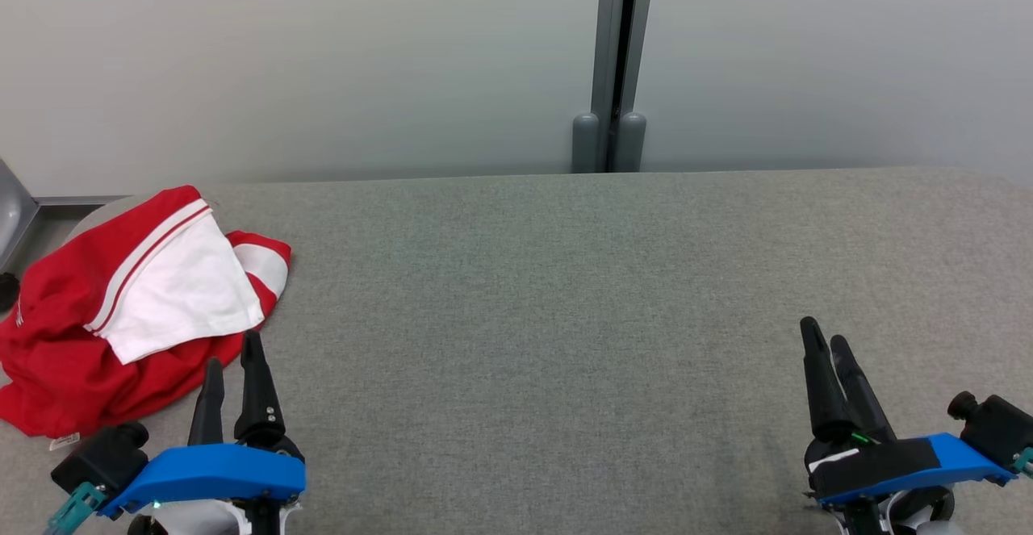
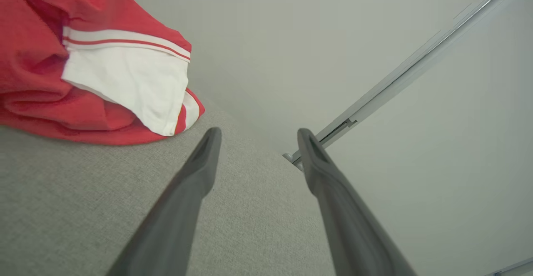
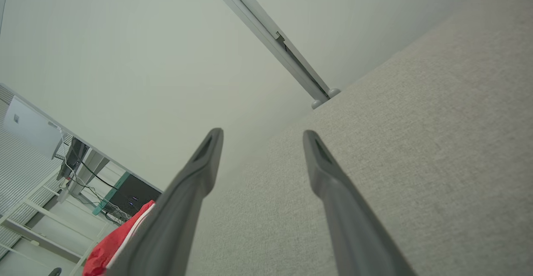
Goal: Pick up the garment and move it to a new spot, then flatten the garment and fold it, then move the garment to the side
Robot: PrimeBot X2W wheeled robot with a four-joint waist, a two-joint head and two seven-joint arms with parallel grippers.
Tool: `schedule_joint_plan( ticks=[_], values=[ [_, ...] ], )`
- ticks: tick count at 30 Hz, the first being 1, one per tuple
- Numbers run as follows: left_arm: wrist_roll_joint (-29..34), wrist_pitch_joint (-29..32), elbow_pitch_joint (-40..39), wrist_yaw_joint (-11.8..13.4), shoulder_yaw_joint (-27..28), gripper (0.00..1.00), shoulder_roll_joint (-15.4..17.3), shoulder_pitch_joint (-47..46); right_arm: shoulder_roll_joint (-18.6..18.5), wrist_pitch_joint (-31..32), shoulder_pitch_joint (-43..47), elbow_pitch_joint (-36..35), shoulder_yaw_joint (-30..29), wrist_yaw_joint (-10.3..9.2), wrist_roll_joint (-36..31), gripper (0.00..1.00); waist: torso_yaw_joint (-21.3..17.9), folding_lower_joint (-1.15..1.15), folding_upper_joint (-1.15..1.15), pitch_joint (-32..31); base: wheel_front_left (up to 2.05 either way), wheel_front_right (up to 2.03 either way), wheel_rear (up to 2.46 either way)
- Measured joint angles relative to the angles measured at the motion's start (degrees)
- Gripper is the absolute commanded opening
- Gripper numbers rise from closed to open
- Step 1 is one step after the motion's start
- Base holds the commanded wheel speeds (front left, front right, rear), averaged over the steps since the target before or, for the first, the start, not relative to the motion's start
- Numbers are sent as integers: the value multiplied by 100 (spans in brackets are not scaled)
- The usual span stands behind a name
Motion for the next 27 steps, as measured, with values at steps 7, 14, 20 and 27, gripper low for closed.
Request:
schedule_joint_plan(
  ticks=[7, 14, 20, 27],
  values=[
    [645, -122, 30, 23, -76, 100, 4, 19, -1, -131, 18, 10, 51, 0, -589, 100, 31, 0, 0, -11, 0, 0, 0],
    [1199, -231, 73, 24, -141, 100, 24, 71, -3, -238, 48, 8, 73, 0, -1165, 100, 73, 0, 0, -24, 0, 0, 0],
    [1590, -322, 130, 68, -159, 100, 44, 91, -4, -333, 52, 4, 96, 7, -1580, 100, 94, 0, 0, -33, 0, 0, 0],
    [2029, -424, 151, 101, -223, 100, 54, 94, -7, -433, 62, 49, 81, 8, -2061, 100, 127, 0, 0, -48, 0, 0, 0]
  ],
)
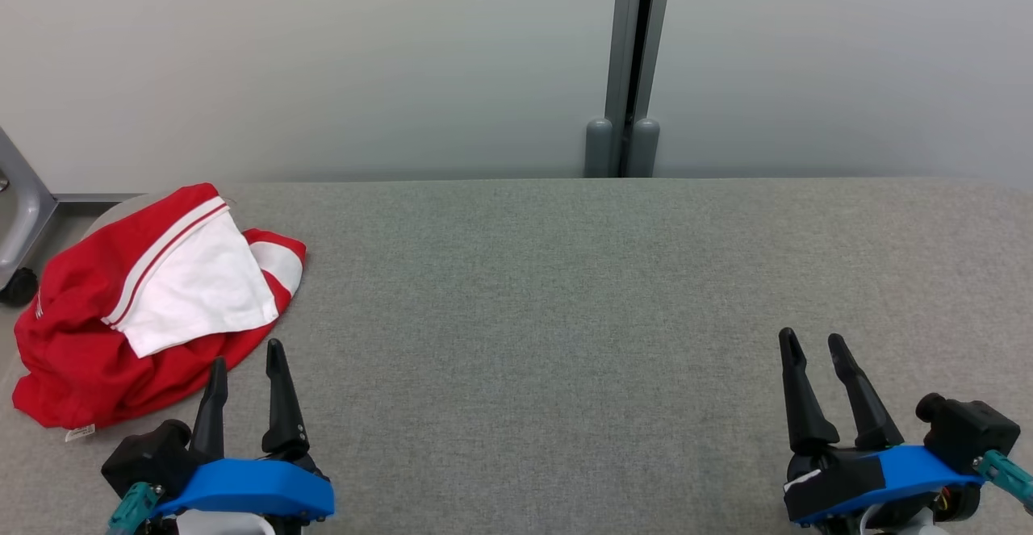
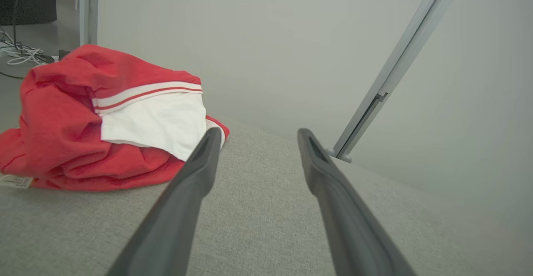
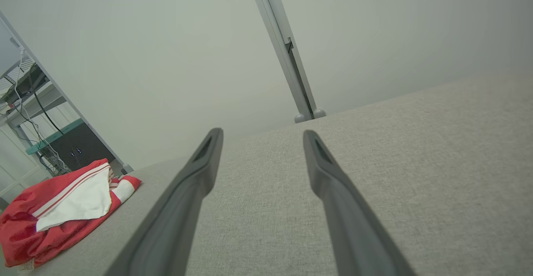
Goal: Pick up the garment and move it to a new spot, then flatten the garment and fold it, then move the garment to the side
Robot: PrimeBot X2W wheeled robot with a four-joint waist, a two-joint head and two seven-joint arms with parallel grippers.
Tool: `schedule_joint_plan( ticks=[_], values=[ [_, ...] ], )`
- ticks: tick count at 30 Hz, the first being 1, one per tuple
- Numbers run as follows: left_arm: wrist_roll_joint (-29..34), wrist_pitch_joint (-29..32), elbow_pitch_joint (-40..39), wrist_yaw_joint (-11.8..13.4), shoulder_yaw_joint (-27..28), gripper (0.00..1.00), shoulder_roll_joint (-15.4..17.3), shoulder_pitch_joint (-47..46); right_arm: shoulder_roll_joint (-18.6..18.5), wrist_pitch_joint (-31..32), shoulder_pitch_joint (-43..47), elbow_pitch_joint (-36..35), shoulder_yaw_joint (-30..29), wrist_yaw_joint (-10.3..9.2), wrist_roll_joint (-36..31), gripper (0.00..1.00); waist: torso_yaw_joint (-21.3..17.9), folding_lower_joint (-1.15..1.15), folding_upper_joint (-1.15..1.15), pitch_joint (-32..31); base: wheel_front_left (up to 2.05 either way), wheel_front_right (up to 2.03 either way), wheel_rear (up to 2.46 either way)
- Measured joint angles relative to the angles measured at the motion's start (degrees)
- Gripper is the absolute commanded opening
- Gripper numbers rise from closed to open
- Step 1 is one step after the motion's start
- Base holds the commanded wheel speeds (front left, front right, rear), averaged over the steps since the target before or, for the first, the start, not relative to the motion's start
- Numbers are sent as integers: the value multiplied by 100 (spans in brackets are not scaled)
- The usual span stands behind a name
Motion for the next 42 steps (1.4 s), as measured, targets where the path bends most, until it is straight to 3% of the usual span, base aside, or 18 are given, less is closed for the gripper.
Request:
schedule_joint_plan(
  ticks=[42],
  values=[
    [2026, -487, 225, 216, -318, 100, 51, 5, -12, -301, 92, 47, -16, 2, -2163, 100, 216, 0, 0, -99, 0, 0, 0]
  ],
)
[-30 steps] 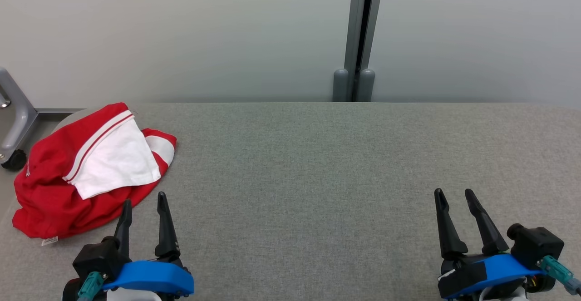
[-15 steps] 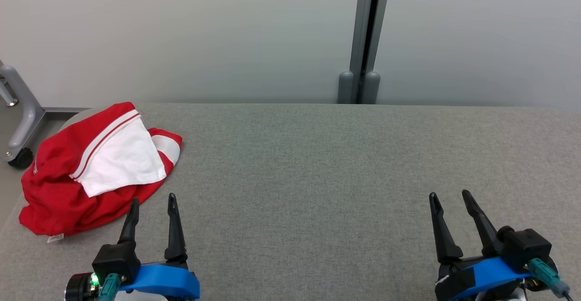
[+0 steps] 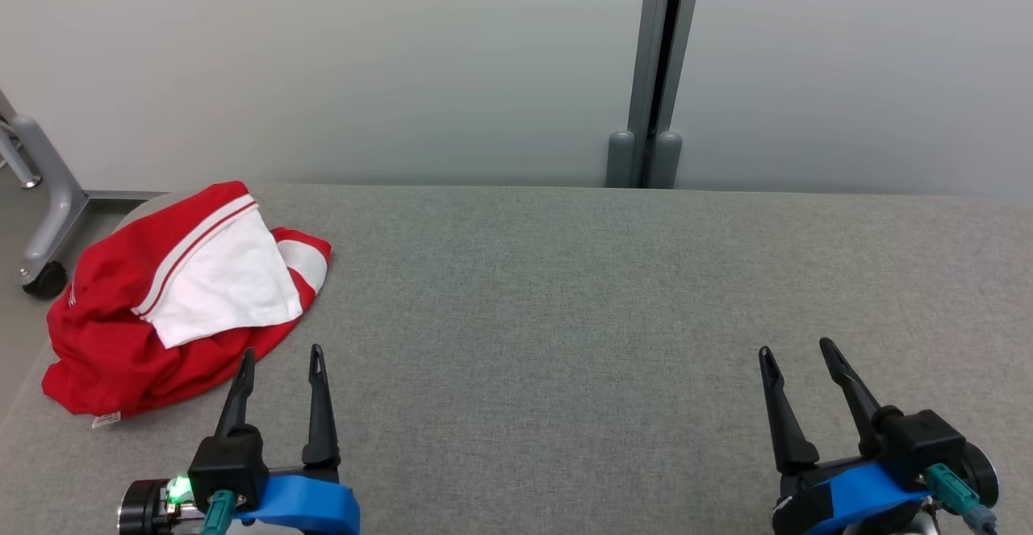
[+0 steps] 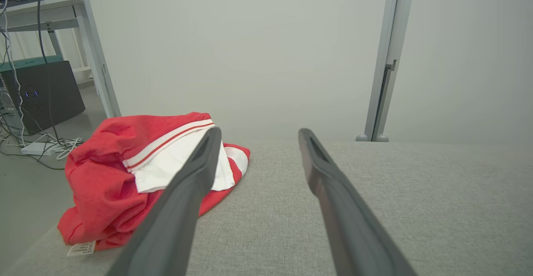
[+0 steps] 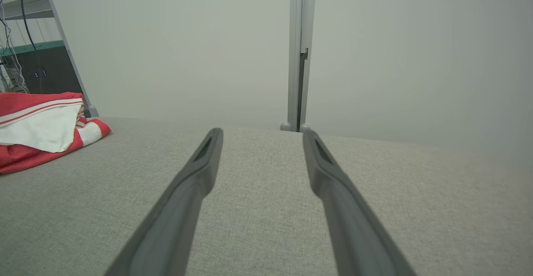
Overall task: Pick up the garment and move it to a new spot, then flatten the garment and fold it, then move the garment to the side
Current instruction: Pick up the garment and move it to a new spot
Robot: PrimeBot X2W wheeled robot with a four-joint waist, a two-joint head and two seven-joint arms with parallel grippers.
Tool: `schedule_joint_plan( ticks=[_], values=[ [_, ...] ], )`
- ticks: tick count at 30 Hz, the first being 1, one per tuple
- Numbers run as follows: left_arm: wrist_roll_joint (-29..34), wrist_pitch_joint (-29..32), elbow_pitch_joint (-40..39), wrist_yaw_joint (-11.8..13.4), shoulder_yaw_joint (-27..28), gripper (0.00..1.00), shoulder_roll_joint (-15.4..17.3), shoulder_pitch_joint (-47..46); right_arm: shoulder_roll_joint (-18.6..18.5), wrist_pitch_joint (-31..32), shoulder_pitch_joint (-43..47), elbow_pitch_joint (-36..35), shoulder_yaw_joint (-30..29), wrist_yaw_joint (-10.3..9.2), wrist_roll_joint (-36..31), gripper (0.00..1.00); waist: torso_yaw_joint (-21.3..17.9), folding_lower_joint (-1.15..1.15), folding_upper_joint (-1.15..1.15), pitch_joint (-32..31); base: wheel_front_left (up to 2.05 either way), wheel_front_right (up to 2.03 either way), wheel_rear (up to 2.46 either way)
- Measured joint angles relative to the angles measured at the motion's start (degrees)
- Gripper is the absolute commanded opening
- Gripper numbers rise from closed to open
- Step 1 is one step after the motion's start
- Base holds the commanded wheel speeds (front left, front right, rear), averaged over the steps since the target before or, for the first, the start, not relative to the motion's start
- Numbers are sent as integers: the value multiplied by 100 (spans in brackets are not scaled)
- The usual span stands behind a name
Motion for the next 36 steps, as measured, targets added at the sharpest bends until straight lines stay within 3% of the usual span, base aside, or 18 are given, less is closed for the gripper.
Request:
schedule_joint_plan(
  ticks=[15, 28, 36],
  values=[
    [33, -51, 58, 0, 71, 100, 9, -110, -5, -51, 15, 35, 120, 7, -69, 100, 514, 0, 0, 5, 0, 0, 0],
    [-96, -51, 190, 0, 343, 100, 82, -237, -7, -66, -121, 175, 237, 7, -69, 100, 1754, 0, 0, 71, 0, 0, 0],
    [-183, -51, 157, 53, 548, 100, 119, -234, -7, -78, -240, 242, 308, 7, -90, 100, 2279, 0, 0, 228, 0, 0, 0]
  ],
)
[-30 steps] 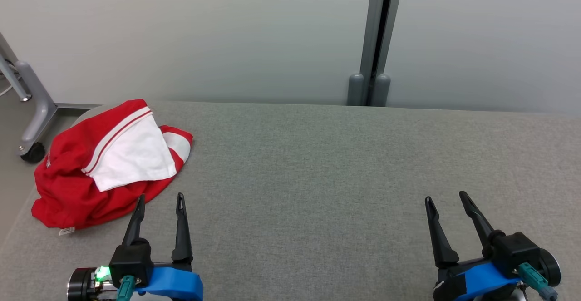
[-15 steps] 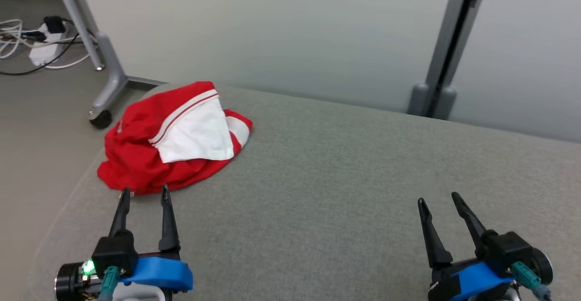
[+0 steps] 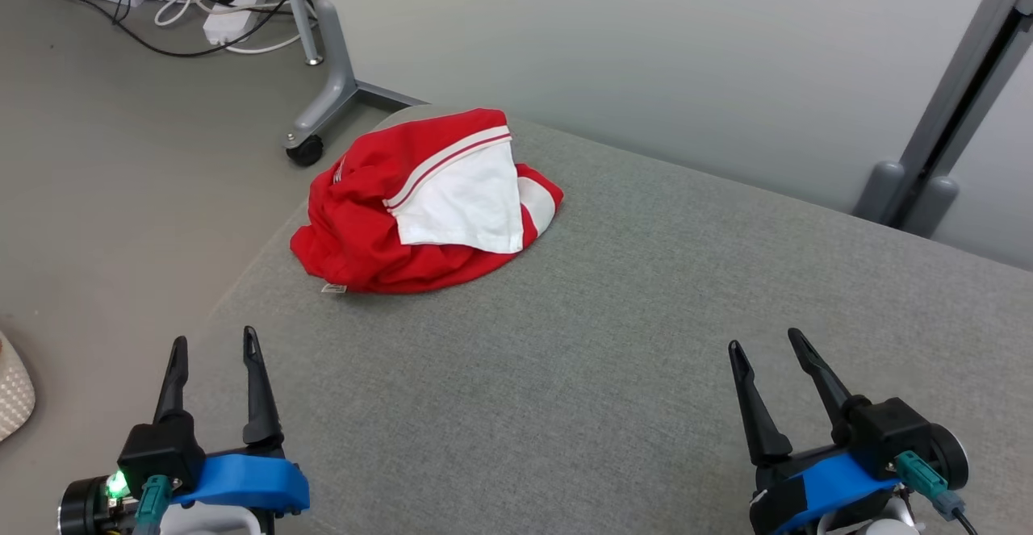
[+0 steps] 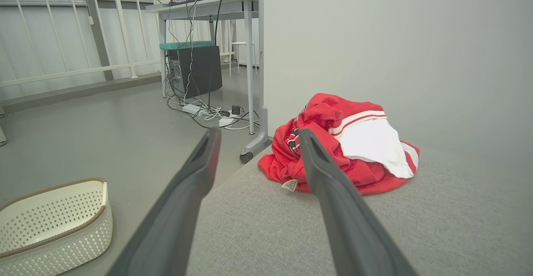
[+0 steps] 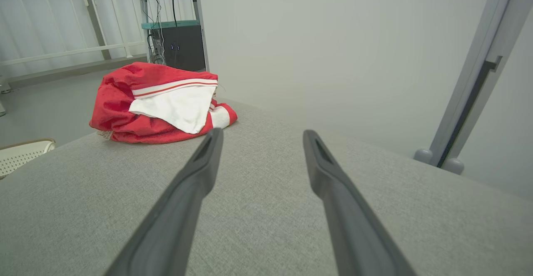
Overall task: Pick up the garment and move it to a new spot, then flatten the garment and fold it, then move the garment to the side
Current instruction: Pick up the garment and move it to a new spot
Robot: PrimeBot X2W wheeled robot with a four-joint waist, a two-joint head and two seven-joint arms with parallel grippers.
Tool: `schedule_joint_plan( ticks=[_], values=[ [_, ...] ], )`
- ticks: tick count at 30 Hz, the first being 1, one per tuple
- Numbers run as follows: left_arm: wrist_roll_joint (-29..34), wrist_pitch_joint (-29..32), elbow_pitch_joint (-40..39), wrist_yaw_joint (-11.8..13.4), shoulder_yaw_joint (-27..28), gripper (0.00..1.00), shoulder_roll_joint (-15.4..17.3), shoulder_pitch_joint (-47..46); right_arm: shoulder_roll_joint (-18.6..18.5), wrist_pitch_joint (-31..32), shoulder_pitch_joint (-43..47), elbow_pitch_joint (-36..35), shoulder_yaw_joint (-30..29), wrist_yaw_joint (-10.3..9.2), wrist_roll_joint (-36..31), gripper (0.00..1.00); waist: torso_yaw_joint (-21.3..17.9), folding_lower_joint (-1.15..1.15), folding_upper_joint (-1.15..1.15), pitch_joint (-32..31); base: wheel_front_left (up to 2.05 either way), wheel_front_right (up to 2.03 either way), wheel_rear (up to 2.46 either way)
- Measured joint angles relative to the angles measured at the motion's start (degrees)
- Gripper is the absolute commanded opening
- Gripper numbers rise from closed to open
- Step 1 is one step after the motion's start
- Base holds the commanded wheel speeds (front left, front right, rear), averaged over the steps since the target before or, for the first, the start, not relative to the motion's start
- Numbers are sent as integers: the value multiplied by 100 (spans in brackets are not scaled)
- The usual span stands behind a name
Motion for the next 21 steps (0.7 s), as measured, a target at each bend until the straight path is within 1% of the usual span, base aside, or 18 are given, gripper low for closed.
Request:
schedule_joint_plan(
  ticks=[4, 9, 14, 21],
  values=[
    [-53, 0, -21, -10, 77, 100, 18, 1, 0, -8, -3, 26, 13, 0, -2, 100, 124, 1, 0, 60, 0, 0, 0],
    [-92, 0, -15, -10, 204, 100, 56, -16, 2, -23, -14, 58, 46, 1, -1, 100, 80, 0, 0, 105, 0, 0, 0],
    [-248, 0, 3, -97, 385, 100, 105, -424, 0, 27, -116, -16, -40, 1, -124, 100, -197, 0, 0, 307, 0, 0, 0],
    [-410, -1, 279, -314, 613, 100, 515, -1511, -1, 231, -299, -506, -226, 1, -483, 100, -747, 1, 0, 849, 0, 0, 0]
  ],
)
